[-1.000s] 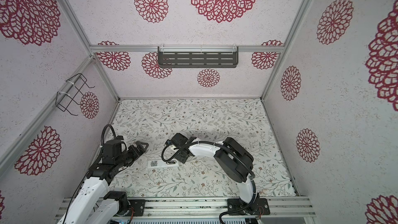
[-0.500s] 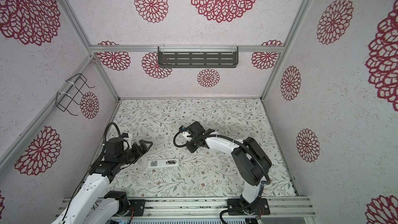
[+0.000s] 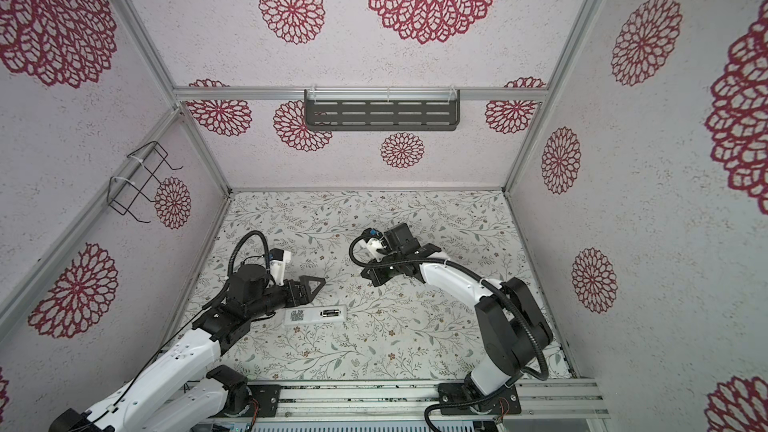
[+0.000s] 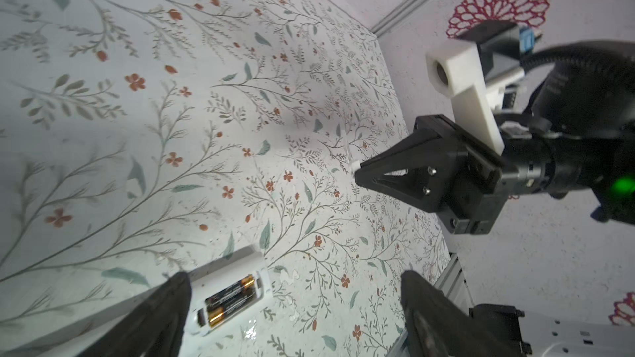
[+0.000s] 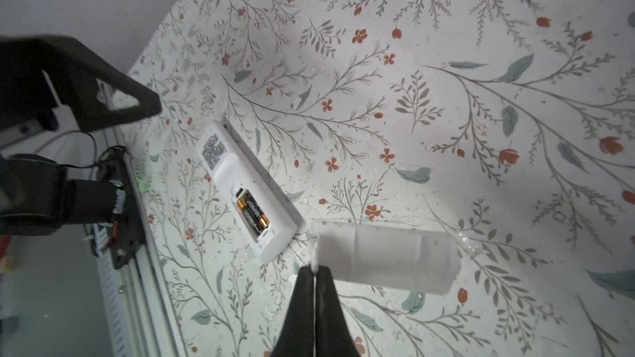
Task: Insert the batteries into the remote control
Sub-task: 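Raise the cover toward the left gripper while the left gripper moves to meet it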
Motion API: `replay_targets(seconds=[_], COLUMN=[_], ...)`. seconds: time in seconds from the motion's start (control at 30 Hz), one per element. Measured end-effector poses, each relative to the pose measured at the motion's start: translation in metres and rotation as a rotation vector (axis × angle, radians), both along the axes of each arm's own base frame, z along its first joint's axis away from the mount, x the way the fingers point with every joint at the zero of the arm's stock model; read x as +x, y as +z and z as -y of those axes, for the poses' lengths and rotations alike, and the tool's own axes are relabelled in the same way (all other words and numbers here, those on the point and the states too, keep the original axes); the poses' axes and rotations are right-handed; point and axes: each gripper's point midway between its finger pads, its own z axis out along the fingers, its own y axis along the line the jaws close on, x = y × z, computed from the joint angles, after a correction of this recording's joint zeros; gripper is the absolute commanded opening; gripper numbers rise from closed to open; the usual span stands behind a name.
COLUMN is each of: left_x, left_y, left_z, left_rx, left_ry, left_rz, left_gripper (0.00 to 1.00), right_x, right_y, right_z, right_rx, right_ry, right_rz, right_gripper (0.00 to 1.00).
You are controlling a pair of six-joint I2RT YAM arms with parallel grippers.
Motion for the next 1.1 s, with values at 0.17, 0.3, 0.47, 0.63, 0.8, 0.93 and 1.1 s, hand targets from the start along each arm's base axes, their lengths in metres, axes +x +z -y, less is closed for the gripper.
replay_targets(seconds=[0.17, 0.3, 0.47, 0.63, 0.8, 0.93, 1.1], left_x=[-0.007, -0.014, -0.019, -0.025, -0.034, -0.040, -0.041], left_y=[0.010, 0.021, 0.022, 0.020, 0.036, 0.053, 0.066], left_z=[0.040, 0.069, 0.088, 0.098, 0.111, 0.118, 0.124], left_rx=[0.146, 0.254, 0.325, 0.354, 0.296, 0.243, 0.212], left_ry=[-0.170, -0.289, -0.380, -0.443, -0.499, -0.526, -0.535], left_rz=[0.263, 0.497, 0.713, 0.849, 0.937, 0.986, 1.015], left_gripper=[0.98, 0.97, 0.97, 0.97, 0.98, 1.00, 0.94], right_x=[-0.009, -0.026, -0.050, -0.069, -0.088, -0.097, -0.103], right_y=[0.032, 0.051, 0.067, 0.093, 0.123, 0.128, 0.122], right_z=[0.007, 0.008, 0.006, 0.009, 0.014, 0.016, 0.017], right_rx=[0.172, 0.306, 0.456, 0.535, 0.585, 0.592, 0.580], right_ry=[-0.059, -0.072, -0.066, -0.032, 0.039, 0.065, 0.069], right_rz=[-0.139, -0.263, -0.428, -0.522, -0.527, -0.561, -0.618], right_gripper=[0.05, 0.06, 0.07, 0.07, 0.07, 0.07, 0.07])
